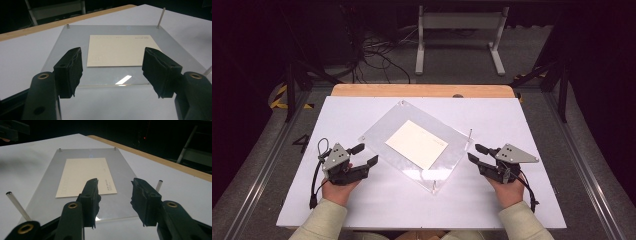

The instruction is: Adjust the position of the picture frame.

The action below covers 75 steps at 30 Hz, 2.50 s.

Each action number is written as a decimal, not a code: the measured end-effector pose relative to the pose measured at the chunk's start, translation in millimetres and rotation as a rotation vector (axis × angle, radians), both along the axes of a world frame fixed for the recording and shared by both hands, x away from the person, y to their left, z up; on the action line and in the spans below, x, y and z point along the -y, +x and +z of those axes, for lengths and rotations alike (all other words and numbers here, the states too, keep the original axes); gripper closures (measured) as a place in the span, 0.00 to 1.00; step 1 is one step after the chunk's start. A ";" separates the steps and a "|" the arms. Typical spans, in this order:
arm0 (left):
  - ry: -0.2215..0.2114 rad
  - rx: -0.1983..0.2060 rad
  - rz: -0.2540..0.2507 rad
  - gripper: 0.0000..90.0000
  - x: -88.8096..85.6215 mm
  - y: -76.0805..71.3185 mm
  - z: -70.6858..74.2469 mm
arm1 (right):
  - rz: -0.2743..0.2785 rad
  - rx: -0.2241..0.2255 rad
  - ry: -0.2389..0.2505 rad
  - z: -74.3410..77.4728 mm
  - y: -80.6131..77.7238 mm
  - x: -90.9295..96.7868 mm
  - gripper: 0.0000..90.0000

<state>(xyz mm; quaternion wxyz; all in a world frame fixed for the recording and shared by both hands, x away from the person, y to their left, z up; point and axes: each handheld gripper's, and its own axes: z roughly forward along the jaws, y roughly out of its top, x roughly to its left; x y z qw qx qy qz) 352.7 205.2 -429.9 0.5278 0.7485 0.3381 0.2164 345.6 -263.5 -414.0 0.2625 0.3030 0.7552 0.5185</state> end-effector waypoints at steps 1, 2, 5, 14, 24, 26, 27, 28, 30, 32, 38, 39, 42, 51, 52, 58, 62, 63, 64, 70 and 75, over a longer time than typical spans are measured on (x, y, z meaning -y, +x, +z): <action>-0.004 -0.002 -0.001 0.38 -0.2 0.1 0.4 | 0.007 0.002 0.002 0.4 -1.1 -1.3 0.61; -0.008 -0.003 0.000 0.38 -0.3 0.1 1.3 | 0.017 0.004 -0.002 1.1 -2.5 -2.4 0.61; -0.010 -0.011 -0.003 0.40 0.4 0.1 2.8 | 0.053 0.013 0.000 4.6 -9.2 -8.3 0.61; -0.006 -0.007 -0.015 0.40 1.9 0.1 4.7 | 0.183 0.009 -0.007 12.0 -24.1 -33.7 0.59; 0.002 -0.019 -0.021 0.41 2.4 0.4 3.6 | 0.329 -0.069 -0.047 1.2 -31.2 -72.7 0.57; 0.002 -0.022 -0.021 0.41 2.7 0.3 3.3 | 0.350 -0.090 -0.062 -4.1 -30.4 -80.6 0.58; 0.004 -0.021 -0.022 0.41 3.4 0.7 2.8 | 0.358 -0.107 -0.071 -6.9 -29.9 -84.2 0.58; 0.007 -0.022 -0.025 0.41 3.7 0.8 2.8 | 0.363 -0.122 -0.080 -10.0 -29.2 -87.7 0.59; 0.008 -0.025 -0.028 0.41 4.2 1.1 2.6 | 0.375 -0.159 -0.108 -17.5 -28.1 -95.3 0.61; 0.008 -0.028 -0.031 0.41 4.7 1.4 2.1 | 0.375 -0.174 -0.136 -22.8 -27.7 -100.2 0.64; 0.015 -0.028 -0.030 0.40 4.4 1.9 1.3 | 0.363 -0.172 -0.220 -33.3 -24.8 -106.8 0.83; 0.015 -0.029 -0.030 0.40 4.5 2.1 1.1 | 0.355 -0.176 -0.225 -34.3 -23.2 -106.2 0.88; 0.016 -0.036 -0.031 0.40 4.7 2.7 0.5 | 0.346 -0.186 -0.223 -34.4 -22.0 -104.6 0.93; 0.025 -0.050 -0.009 0.40 3.6 5.7 -0.7 | 0.310 -0.157 -0.240 -22.3 -22.9 -96.7 0.93; 0.025 -0.050 -0.009 0.40 3.6 5.7 -0.7 | 0.310 -0.157 -0.240 -22.3 -22.9 -96.7 0.93; 0.049 -0.055 0.011 0.42 4.3 10.9 -2.1 | 0.223 -0.143 -0.234 -11.3 -18.6 -68.7 0.92; 0.072 -0.074 0.034 0.43 5.8 15.9 -3.8 | 0.143 -0.130 -0.227 -5.1 -14.1 -47.5 0.92; 0.075 -0.076 0.030 0.43 6.4 17.6 -4.4 | 0.127 -0.128 -0.223 -4.5 -13.0 -43.7 0.92; 0.080 -0.085 0.031 0.44 7.1 18.8 -4.9 | 0.107 -0.130 -0.219 -4.0 -11.4 -38.3 0.92; 0.115 -0.145 0.044 0.45 12.3 31.3 -6.4 | -0.003 -0.145 -0.195 -10.6 -1.0 -12.2 0.93; 0.105 -0.159 0.043 0.54 16.2 41.2 -7.9 | -0.085 -0.183 -0.170 -22.1 9.0 3.5 0.93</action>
